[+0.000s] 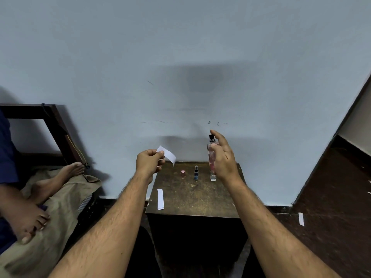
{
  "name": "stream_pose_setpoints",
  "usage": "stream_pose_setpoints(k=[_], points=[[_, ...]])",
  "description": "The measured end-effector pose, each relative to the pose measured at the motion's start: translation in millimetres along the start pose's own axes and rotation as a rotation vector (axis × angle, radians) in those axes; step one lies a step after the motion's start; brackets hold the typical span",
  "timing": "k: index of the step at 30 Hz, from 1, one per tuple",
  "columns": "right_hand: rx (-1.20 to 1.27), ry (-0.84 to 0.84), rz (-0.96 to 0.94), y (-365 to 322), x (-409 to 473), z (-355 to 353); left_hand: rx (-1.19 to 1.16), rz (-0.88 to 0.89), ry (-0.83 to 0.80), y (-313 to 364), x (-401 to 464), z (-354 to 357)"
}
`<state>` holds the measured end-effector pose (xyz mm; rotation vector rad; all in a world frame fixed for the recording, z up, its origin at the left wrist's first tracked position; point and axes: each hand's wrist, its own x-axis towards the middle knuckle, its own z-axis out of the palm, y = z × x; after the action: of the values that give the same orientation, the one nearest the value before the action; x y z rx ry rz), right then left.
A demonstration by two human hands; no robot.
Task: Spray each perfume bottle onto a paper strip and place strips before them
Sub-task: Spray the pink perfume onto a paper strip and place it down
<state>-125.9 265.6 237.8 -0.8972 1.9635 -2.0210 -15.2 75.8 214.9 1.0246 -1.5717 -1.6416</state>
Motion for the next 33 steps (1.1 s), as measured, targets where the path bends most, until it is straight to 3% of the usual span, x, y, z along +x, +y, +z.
stream_pose_setpoints(k=[15, 23, 29, 33], points=[[0.012, 0.000, 0.200, 42.3, 3.0, 7.9, -0.109, -0.245, -0.075, -47.1, 8.3, -17.5], [0.008, 0.031, 0.213, 62.5, 12.2, 18.3, -0.049, -0.278, -0.081, -67.3, 15.8, -22.4], [-0.154, 0.081, 0.185, 86.5, 23.9, 28.2, -0.009, -0.289, -0.062, -87.6, 21.5, -22.5], [-0.286, 0.017, 0.168, 102.2, 34.4, 38.9, 0.005, -0.311, -0.053, -108.9, 32.8, -20.3]])
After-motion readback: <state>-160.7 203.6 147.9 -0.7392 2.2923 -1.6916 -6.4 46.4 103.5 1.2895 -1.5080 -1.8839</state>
